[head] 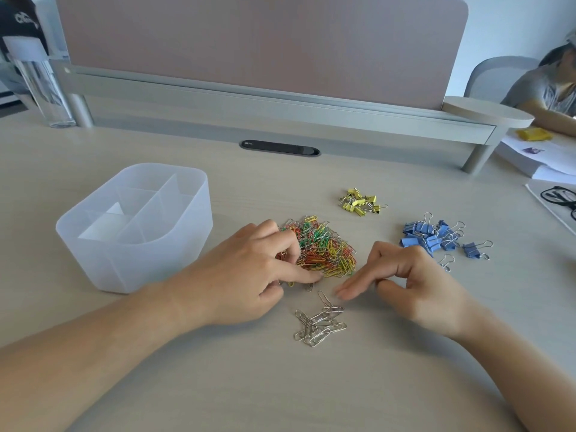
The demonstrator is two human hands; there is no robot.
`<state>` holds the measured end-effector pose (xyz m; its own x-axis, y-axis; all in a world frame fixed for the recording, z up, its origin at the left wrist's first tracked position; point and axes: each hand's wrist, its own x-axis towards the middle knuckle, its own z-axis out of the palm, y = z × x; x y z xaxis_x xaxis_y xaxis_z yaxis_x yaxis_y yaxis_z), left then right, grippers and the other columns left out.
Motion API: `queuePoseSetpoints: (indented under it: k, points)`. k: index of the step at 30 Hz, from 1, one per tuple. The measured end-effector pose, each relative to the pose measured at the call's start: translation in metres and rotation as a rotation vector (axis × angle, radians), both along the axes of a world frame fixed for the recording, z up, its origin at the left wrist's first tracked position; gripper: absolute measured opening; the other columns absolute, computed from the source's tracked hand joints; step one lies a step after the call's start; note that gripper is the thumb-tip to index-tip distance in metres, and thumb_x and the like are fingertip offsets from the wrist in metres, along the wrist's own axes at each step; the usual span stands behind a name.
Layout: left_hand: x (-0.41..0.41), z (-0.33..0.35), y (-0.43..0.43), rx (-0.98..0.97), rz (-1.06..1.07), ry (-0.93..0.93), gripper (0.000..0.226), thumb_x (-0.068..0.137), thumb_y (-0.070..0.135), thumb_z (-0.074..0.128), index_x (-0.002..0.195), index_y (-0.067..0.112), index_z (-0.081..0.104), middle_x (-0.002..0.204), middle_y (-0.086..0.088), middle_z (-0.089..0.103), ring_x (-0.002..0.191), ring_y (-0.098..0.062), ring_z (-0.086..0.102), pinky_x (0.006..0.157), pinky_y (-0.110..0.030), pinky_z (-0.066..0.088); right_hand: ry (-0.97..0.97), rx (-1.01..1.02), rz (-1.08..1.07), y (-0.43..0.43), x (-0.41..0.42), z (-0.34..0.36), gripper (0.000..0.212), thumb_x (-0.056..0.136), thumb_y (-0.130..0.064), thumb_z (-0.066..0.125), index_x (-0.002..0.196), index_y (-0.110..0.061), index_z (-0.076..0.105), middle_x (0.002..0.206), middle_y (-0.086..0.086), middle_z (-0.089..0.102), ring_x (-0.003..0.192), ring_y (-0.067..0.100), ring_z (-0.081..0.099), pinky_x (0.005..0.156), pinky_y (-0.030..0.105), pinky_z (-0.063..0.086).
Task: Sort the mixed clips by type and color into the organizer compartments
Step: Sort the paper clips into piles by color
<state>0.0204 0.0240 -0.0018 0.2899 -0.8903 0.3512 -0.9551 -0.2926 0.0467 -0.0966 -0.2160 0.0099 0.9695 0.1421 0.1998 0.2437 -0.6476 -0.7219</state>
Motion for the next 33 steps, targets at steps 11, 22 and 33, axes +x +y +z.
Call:
queuePoseSetpoints:
  k: [11, 22, 33]
  points:
    - [-0.004, 0.005, 0.001, -0.020, -0.142, 0.109, 0.055, 0.079, 0.013, 0.040, 0.114, 0.045, 0.069, 0.094, 0.013, 0.049, 0.085, -0.015, 0.039, 0.082, -0.020, 0.033, 0.003, -0.129, 0.024, -0.003, 0.004, -0.004, 0.027, 0.079, -0.017, 0.068, 0.093, -0.038, 0.077, 0.089, -0.016, 0.068, 0.096, 0.012, 0.058, 0.080, 0.018, 0.043]
    - [-0.005, 0.007, 0.004, -0.001, -0.158, 0.219, 0.043, 0.081, 0.020, 0.051, 0.108, 0.046, 0.071, 0.092, 0.017, 0.047, 0.086, -0.009, 0.037, 0.081, -0.013, 0.028, 0.065, -0.079, 0.141, 0.005, 0.003, -0.006, 0.017, 0.073, -0.032, 0.081, 0.089, -0.037, 0.079, 0.082, -0.014, 0.062, 0.086, 0.011, 0.056, 0.071, 0.020, 0.044]
    - [0.001, 0.002, 0.001, -0.004, -0.009, 0.081, 0.052, 0.081, 0.020, 0.037, 0.116, 0.043, 0.068, 0.094, 0.015, 0.047, 0.084, -0.007, 0.034, 0.081, -0.029, 0.038, -0.039, -0.086, -0.162, -0.007, 0.007, -0.001, 0.027, 0.082, -0.027, 0.051, 0.078, -0.034, 0.077, 0.073, -0.017, 0.064, 0.069, 0.013, 0.055, 0.060, 0.021, 0.037]
